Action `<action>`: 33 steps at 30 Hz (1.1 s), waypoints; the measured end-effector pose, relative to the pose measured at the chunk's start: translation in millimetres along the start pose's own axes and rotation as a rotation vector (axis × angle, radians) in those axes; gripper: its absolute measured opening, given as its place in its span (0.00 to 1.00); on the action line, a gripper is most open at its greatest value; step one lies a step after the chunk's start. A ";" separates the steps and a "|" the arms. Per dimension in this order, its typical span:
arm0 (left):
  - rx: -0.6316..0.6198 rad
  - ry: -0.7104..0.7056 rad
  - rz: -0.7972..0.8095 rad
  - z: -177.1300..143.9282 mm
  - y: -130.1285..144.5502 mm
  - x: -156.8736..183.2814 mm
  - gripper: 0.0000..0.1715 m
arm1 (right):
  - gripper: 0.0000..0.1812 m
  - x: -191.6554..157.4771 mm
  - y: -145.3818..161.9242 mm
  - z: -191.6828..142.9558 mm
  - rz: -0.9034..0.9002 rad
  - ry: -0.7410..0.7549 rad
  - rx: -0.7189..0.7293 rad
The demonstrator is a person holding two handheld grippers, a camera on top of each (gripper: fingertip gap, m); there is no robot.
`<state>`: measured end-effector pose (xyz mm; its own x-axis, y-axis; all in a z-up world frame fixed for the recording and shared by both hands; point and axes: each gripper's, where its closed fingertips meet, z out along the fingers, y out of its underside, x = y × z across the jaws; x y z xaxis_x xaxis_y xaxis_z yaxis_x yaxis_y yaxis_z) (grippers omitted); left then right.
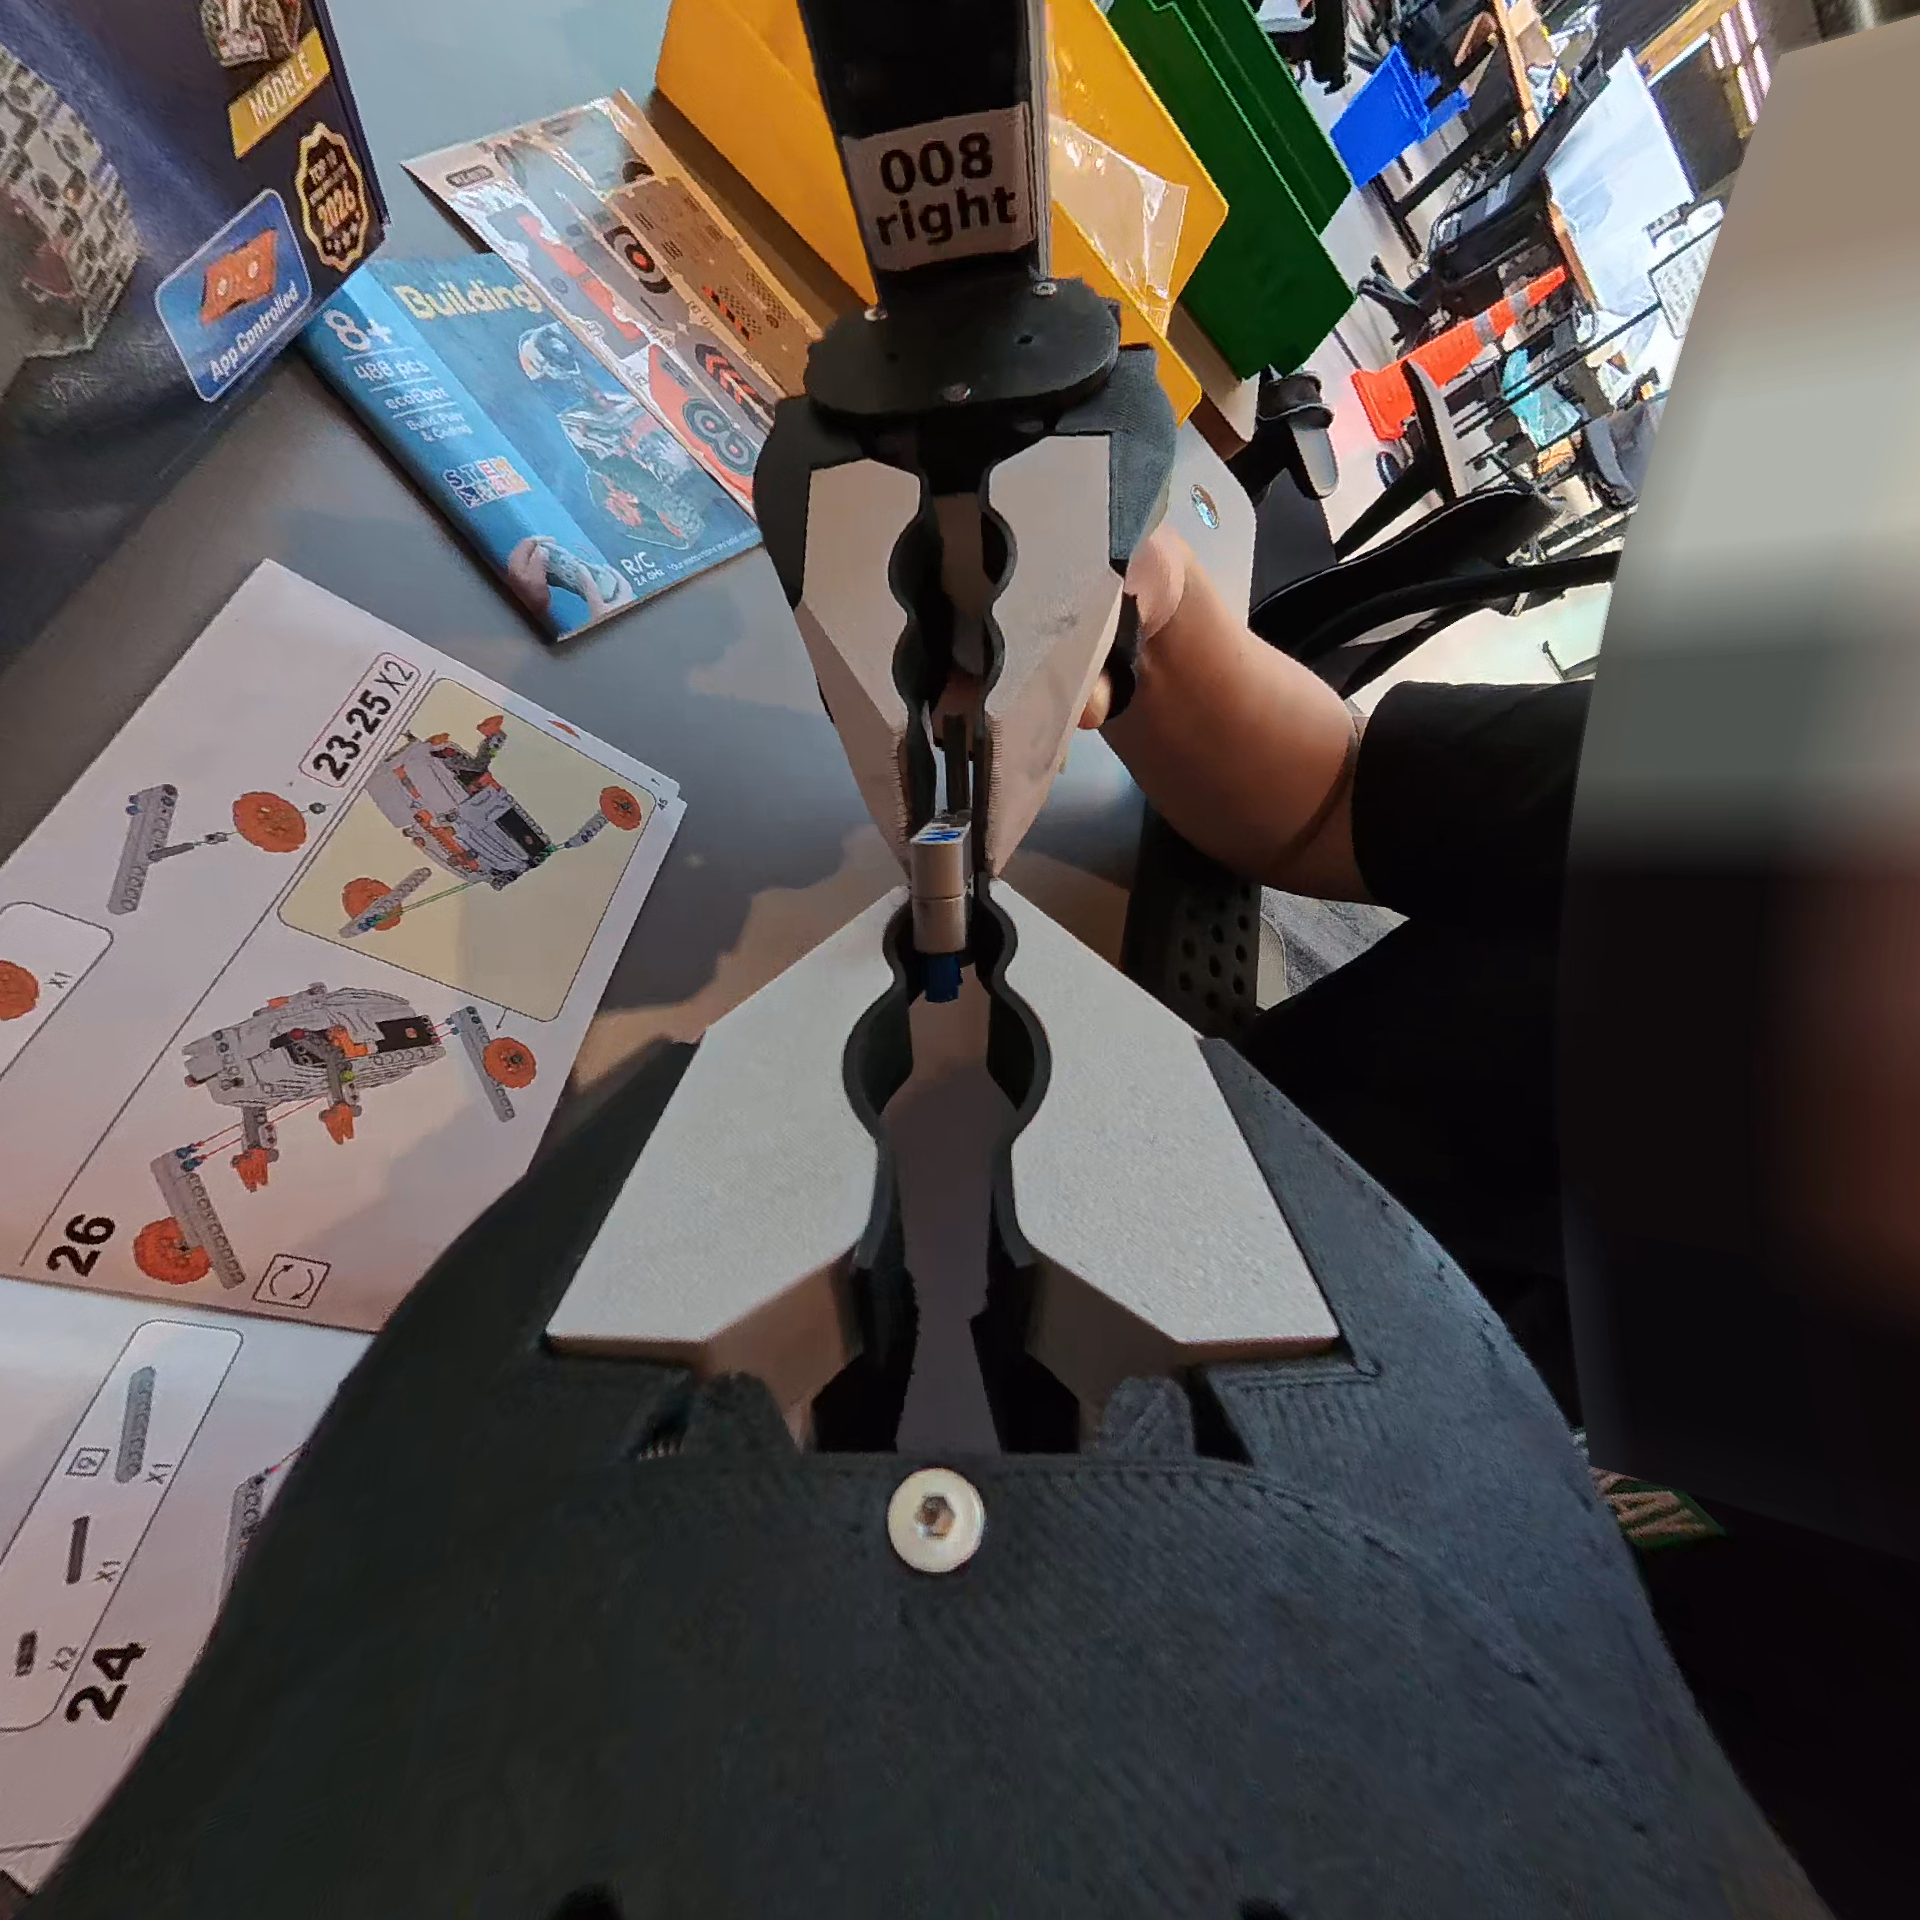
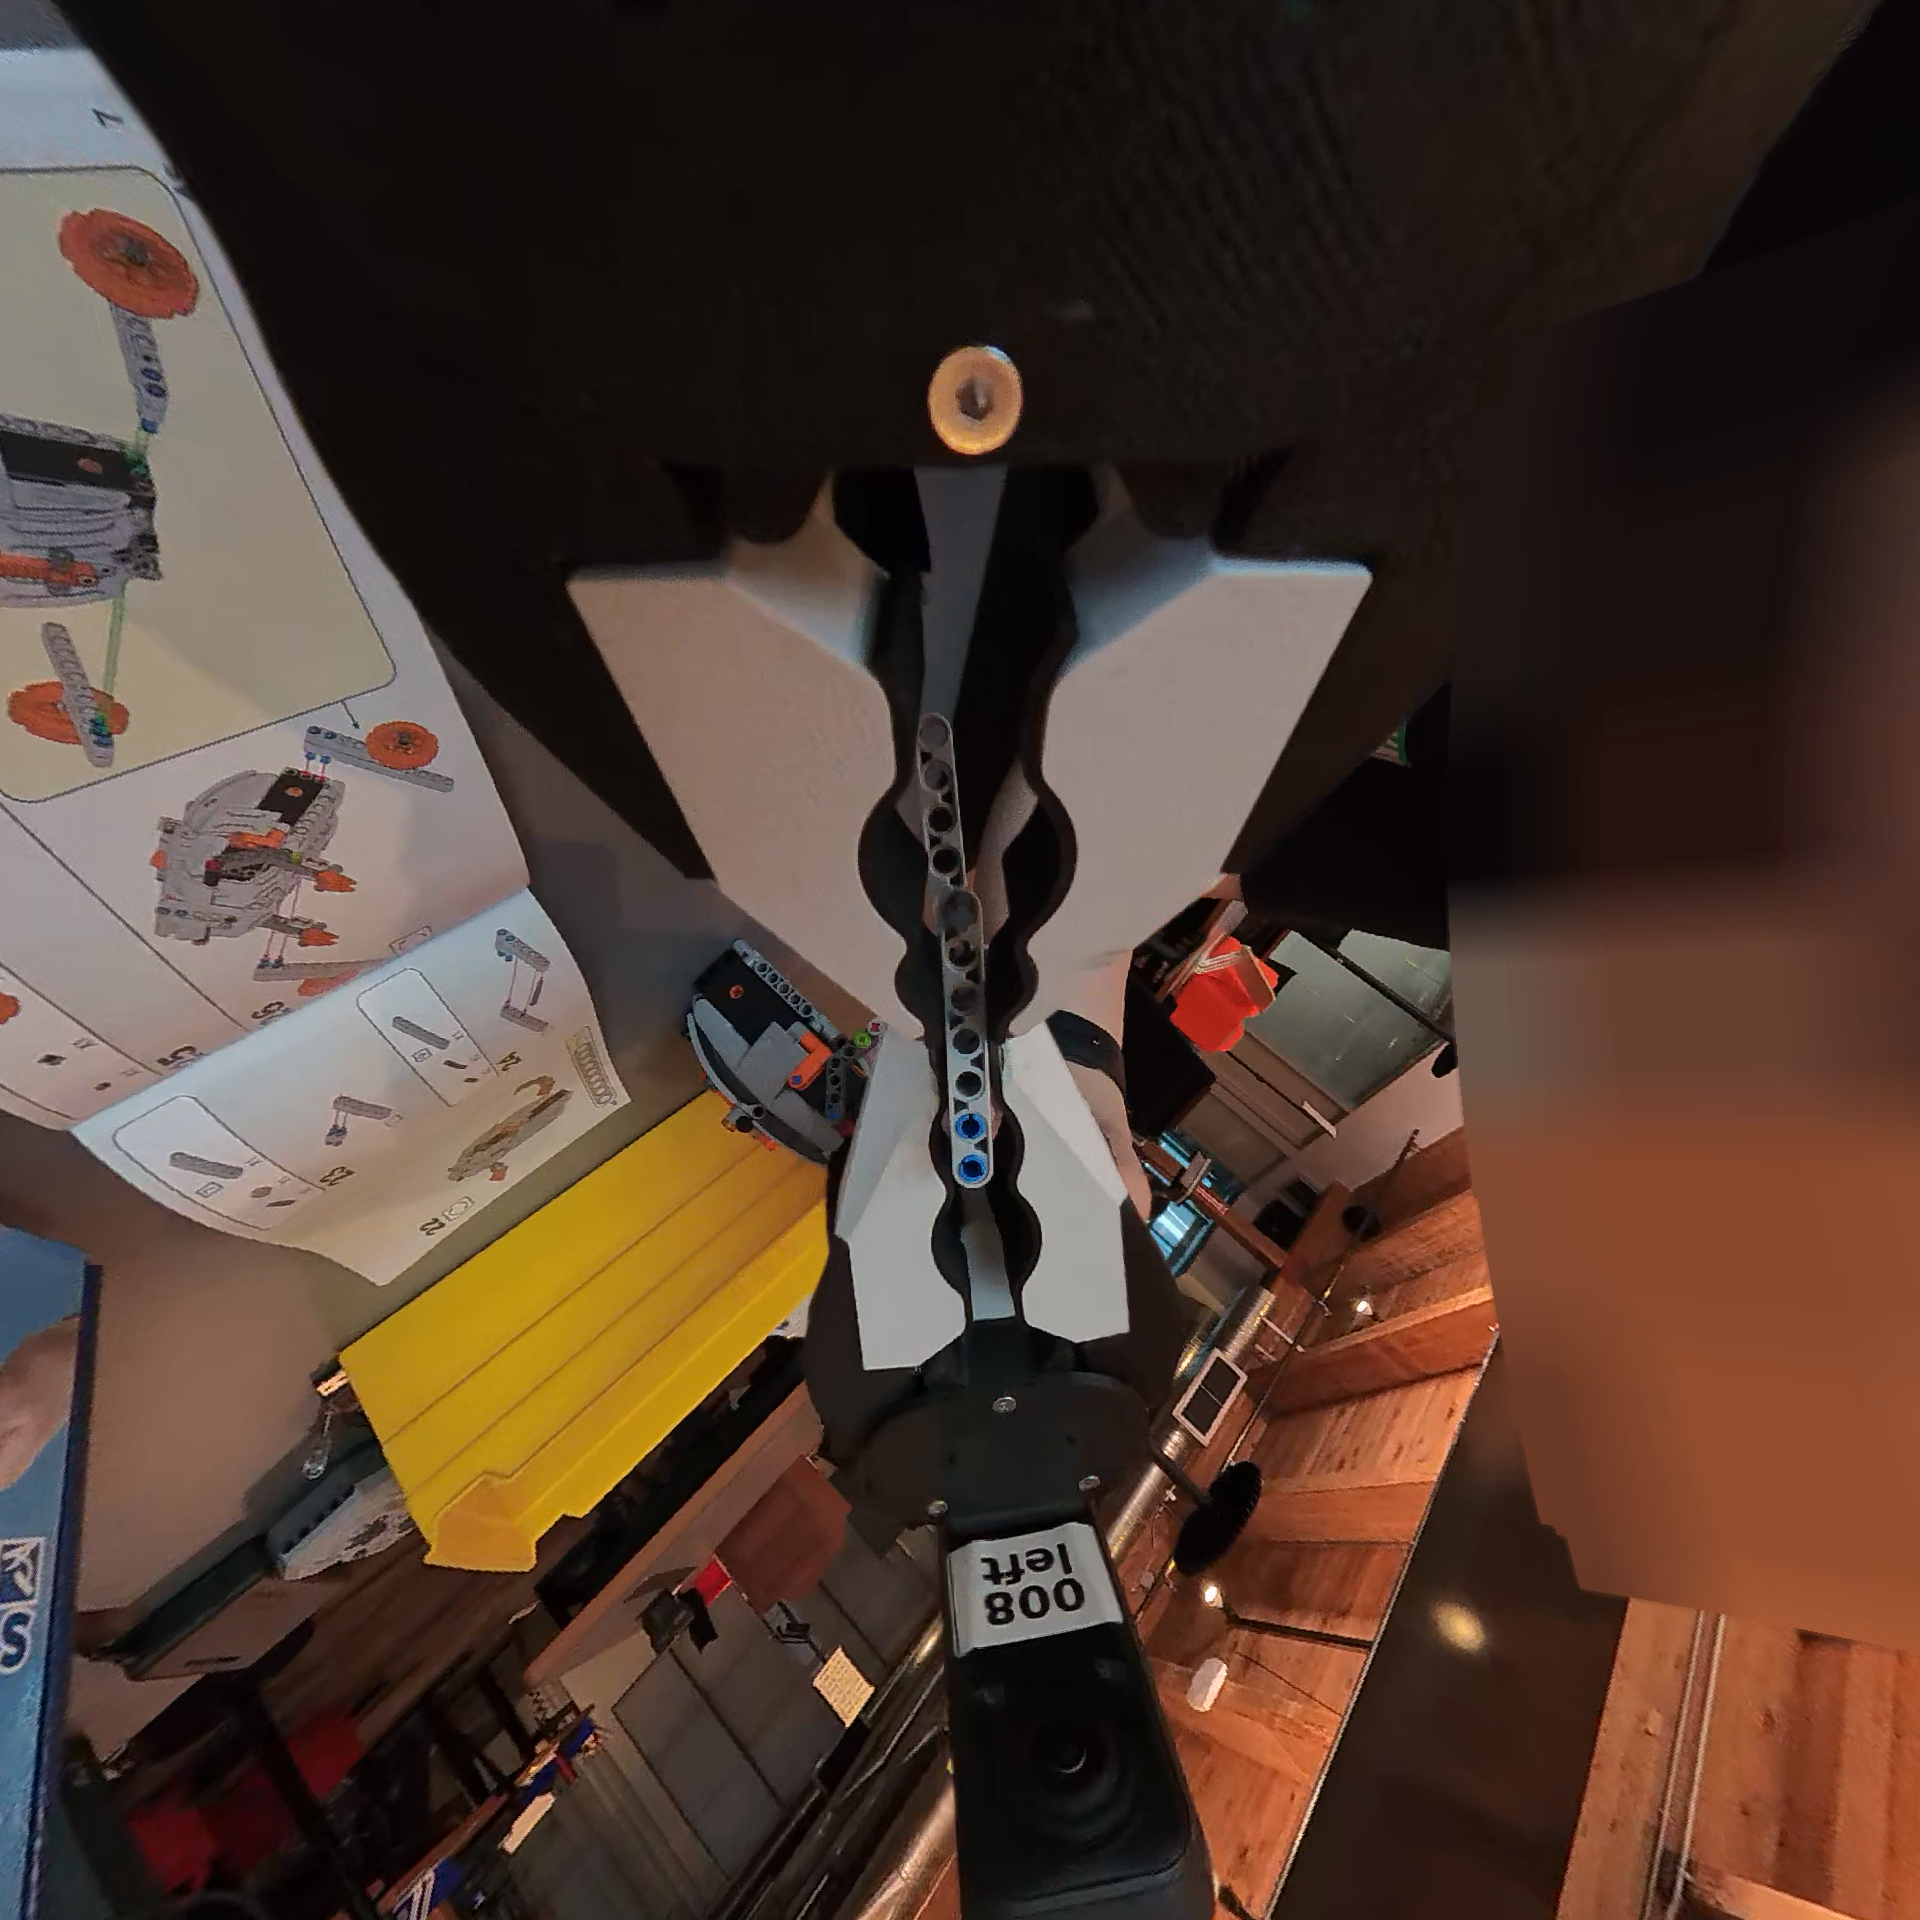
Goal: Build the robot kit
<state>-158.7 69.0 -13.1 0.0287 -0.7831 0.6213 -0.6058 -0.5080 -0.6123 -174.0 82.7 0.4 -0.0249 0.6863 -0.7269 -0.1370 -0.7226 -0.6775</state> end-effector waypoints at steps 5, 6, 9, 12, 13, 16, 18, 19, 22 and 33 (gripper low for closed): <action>0.001 0.026 -0.042 0.4 1.3 0.2 0.03 | 0.04 1.2 1.0 0.0 0.060 -0.041 0.010; 0.003 0.032 -0.051 0.7 1.2 0.0 0.03 | 0.04 1.7 0.7 -0.1 0.066 -0.044 0.013; 0.016 0.048 -0.070 0.3 0.0 -1.0 0.03 | 0.04 3.5 -0.1 -0.5 0.086 -0.053 0.026; 0.041 0.076 -0.093 -0.9 -3.3 -0.1 0.03 | 0.04 3.9 -2.8 -1.7 0.115 -0.076 0.048; 0.043 0.079 -0.101 -1.0 -3.4 -0.8 0.03 | 0.05 5.4 -2.5 -1.9 0.114 -0.069 0.047; 0.048 0.102 -0.121 -1.1 -3.5 -0.1 0.03 | 0.07 7.3 -1.8 -2.0 0.118 -0.059 0.042; 0.053 0.096 -0.120 -1.3 -4.3 -1.7 0.03 | 0.05 7.5 -2.9 -2.8 0.119 -0.058 0.047; 0.056 0.091 -0.119 -1.7 -4.5 -2.6 0.03 | 0.05 8.1 -2.7 -3.2 0.119 -0.054 0.045; 0.069 0.089 -0.116 -3.9 -6.1 -3.1 0.03 | 0.06 8.8 -1.8 -4.4 0.110 -0.044 0.033; 0.084 0.096 -0.129 -4.8 -7.8 -4.2 0.03 | 0.03 5.5 -3.9 -8.5 0.092 -0.038 0.026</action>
<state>-157.9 77.9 -8.6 0.0236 -0.6739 0.7385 -0.5333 -0.6333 -0.5608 -165.2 88.5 -1.9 -0.0759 0.6203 -0.7807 -0.1580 -0.7805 -0.6048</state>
